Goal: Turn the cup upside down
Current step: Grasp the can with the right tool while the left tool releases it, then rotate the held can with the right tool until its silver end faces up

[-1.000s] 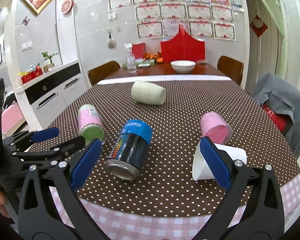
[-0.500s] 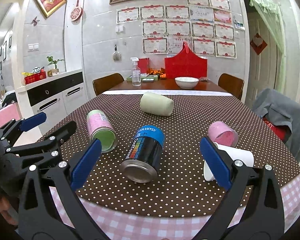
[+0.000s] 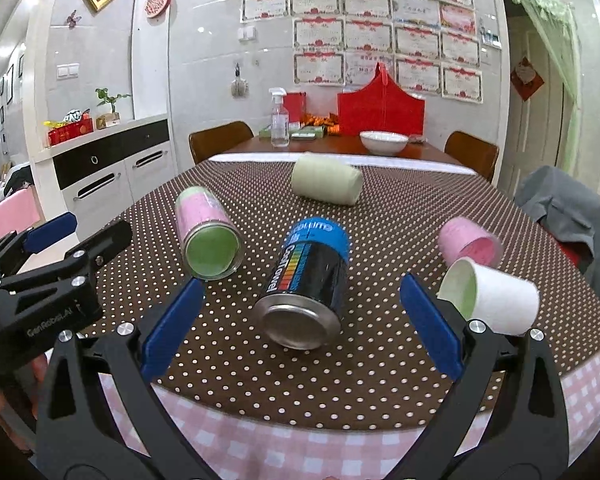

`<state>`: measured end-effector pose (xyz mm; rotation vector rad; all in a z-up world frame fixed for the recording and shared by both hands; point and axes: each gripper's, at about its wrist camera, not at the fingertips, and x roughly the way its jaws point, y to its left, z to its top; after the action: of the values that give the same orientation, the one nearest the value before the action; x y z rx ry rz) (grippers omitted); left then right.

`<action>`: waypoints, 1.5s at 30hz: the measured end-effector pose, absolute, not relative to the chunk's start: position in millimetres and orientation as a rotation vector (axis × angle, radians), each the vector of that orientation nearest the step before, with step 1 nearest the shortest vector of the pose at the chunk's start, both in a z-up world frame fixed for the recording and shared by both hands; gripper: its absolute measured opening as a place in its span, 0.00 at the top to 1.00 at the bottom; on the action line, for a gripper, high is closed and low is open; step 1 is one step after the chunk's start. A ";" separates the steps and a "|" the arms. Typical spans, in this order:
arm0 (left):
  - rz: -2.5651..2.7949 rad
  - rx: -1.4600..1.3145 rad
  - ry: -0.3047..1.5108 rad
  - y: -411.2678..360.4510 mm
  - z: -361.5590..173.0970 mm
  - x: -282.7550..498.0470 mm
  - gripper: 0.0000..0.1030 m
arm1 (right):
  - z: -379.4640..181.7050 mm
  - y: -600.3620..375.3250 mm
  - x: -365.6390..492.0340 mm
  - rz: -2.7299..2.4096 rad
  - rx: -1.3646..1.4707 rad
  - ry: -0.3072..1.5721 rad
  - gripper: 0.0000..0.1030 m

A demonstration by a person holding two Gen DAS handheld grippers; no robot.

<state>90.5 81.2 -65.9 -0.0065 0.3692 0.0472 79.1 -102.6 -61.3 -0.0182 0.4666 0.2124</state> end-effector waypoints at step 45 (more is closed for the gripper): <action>0.047 -0.076 0.536 100.2 -102.4 131.0 0.22 | -110.3 -107.6 158.4 0.201 0.131 0.857 0.36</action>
<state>131.0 100.2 -102.4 -0.0763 0.5365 0.0474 158.4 -107.6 -110.3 0.1310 0.8571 0.2011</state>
